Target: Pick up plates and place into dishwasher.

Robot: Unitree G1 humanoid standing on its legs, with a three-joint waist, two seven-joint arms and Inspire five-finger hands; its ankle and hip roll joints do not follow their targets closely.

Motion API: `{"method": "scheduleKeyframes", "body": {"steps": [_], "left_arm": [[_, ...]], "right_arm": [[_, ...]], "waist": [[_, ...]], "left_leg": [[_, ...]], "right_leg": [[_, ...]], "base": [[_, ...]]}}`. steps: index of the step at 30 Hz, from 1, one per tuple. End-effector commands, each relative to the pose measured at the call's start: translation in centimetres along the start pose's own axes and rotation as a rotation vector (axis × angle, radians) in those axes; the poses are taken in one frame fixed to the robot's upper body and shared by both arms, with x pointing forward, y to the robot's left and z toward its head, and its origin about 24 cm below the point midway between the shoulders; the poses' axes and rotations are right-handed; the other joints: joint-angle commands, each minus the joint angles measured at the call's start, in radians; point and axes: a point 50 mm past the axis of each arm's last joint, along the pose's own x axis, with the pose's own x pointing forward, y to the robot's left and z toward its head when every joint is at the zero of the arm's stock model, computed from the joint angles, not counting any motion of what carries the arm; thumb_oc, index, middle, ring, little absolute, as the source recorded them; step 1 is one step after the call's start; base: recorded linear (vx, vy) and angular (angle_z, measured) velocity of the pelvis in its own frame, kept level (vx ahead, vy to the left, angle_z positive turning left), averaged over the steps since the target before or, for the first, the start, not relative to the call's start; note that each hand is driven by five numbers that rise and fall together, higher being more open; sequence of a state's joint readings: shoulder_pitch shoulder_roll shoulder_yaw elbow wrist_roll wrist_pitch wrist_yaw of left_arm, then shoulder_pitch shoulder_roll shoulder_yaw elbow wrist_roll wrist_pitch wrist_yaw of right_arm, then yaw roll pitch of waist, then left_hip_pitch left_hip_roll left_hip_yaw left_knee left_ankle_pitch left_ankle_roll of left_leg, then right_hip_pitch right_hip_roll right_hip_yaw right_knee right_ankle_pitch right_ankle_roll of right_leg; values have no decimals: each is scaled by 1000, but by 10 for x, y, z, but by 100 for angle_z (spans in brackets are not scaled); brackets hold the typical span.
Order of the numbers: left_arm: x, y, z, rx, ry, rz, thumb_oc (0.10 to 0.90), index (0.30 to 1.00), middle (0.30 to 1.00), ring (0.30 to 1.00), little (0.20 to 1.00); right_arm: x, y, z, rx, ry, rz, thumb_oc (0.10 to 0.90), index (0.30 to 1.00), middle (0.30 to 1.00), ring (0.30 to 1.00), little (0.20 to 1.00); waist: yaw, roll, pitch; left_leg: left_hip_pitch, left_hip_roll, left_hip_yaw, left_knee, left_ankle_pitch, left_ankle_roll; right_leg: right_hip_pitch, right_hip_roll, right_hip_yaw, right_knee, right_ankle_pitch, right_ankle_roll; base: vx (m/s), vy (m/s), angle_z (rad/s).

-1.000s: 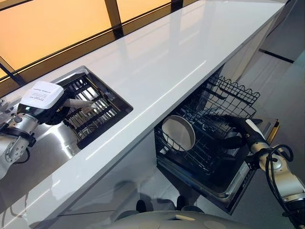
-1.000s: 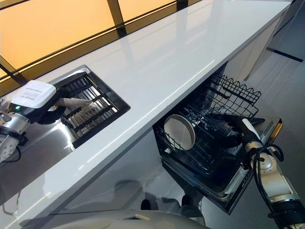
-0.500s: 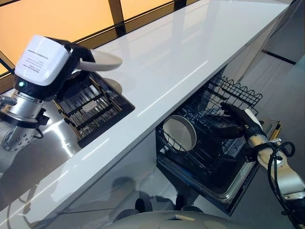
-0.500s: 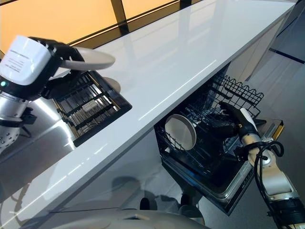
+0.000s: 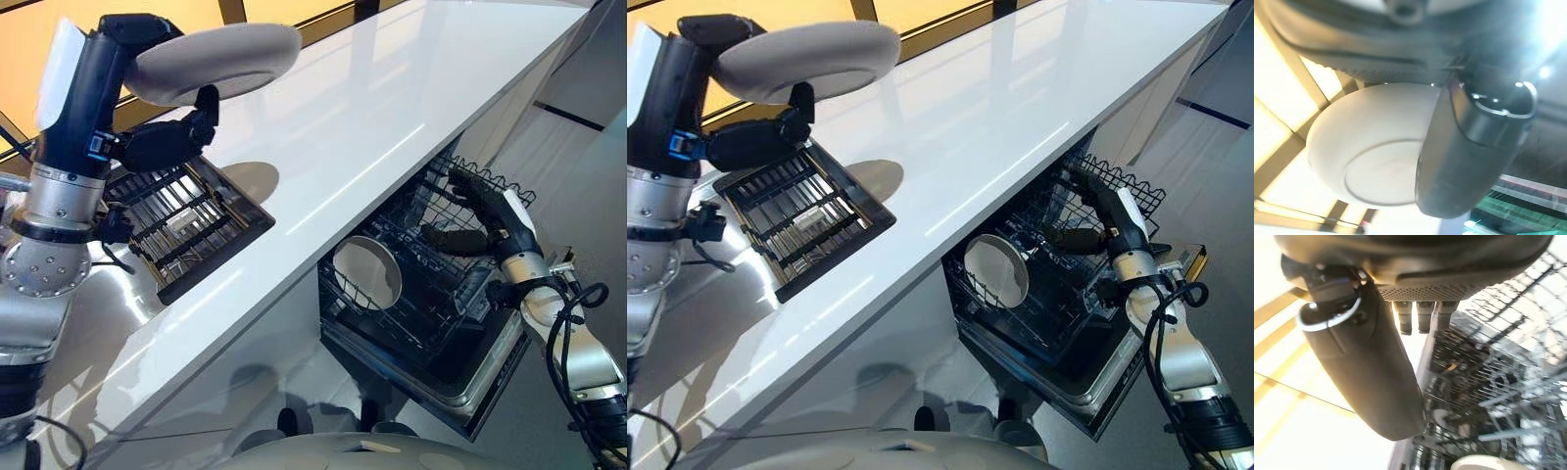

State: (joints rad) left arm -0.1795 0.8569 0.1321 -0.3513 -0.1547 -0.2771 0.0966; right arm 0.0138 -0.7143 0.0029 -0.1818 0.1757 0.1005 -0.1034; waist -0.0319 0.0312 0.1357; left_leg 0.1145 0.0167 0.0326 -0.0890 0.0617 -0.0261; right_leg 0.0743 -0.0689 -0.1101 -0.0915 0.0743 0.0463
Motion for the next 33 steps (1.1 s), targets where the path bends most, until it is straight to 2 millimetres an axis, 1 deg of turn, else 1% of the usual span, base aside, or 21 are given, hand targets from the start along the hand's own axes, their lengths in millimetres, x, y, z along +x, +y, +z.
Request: {"method": "scheduleKeyframes", "body": {"steps": [1, 6, 7, 13, 16, 19, 21, 27, 33], "left_arm": [[21, -1, 20, -133, -128, 2, 100, 300, 300, 300, 200], [24, -29, 17, -311, -98, -93, 100, 300, 300, 300, 200], [24, -30, 17, -312, -97, -94, 100, 300, 300, 300, 200], [27, -51, 9, -393, -45, -151, 100, 300, 300, 300, 200], [28, -57, 7, -412, -38, -174, 100, 300, 300, 300, 200], [29, -66, 8, -441, -33, -212, 100, 300, 300, 300, 200], [30, -68, 8, -451, -31, -220, 100, 300, 300, 300, 200], [37, -83, 8, -480, -30, -283, 100, 300, 300, 300, 200], [41, -93, 11, -514, -32, -336, 100, 300, 300, 300, 200]], "right_arm": [[13, -13, 80, 38, -415, -77, 800, 900, 900, 900, 900], [16, -3, 86, 61, -449, -62, 800, 900, 900, 900, 900], [16, -3, 86, 61, -449, -62, 800, 900, 900, 900, 900], [17, -4, 96, 67, -512, -74, 800, 900, 900, 900, 900], [17, -3, 100, 88, -534, -52, 800, 900, 900, 900, 900], [17, 1, 105, 108, -555, -10, 800, 900, 900, 900, 900], [18, 3, 106, 113, -555, 9, 800, 900, 900, 900, 900], [25, 10, 113, 130, -564, 59, 800, 900, 900, 900, 900], [29, 13, 122, 152, -583, 107, 800, 900, 900, 900, 900]], "waist": [[-17, -33, -71], [-27, -36, -67], [-27, -36, -66], [-46, -38, -62], [-50, -37, -60], [-55, -38, -59], [-56, -39, -59], [-59, -43, -60], [-64, -45, -60]], "left_leg": [[7, -35, 13, 2, -42, 2], [12, -32, 23, 2, -44, 6], [13, -32, 23, 2, -44, 6], [22, -29, 44, 2, -47, 11], [24, -27, 52, 2, -48, 12], [27, -26, 57, 2, -49, 12], [27, -26, 58, 2, -49, 13], [29, -25, 59, 2, -50, 14], [32, -24, 64, 2, -52, 16]], "right_leg": [[35, 8, -5, 4, -2, 58], [37, 14, 4, 4, -1, 55], [37, 15, 5, 4, -1, 55], [36, 21, 20, 4, 3, 55], [35, 22, 24, 4, 5, 55], [36, 23, 30, 4, 6, 54], [36, 24, 31, 4, 6, 54], [37, 25, 32, 4, 7, 52], [37, 28, 37, 4, 7, 51]], "base": [[-10, 0, -12], [-8, -8, -13], [-4, -16, -4], [4, -6, -8], [2, 1, -8], [4, 5, -4], [3, 4, -4], [3, 0, -3], [2, -1, -1]]}}
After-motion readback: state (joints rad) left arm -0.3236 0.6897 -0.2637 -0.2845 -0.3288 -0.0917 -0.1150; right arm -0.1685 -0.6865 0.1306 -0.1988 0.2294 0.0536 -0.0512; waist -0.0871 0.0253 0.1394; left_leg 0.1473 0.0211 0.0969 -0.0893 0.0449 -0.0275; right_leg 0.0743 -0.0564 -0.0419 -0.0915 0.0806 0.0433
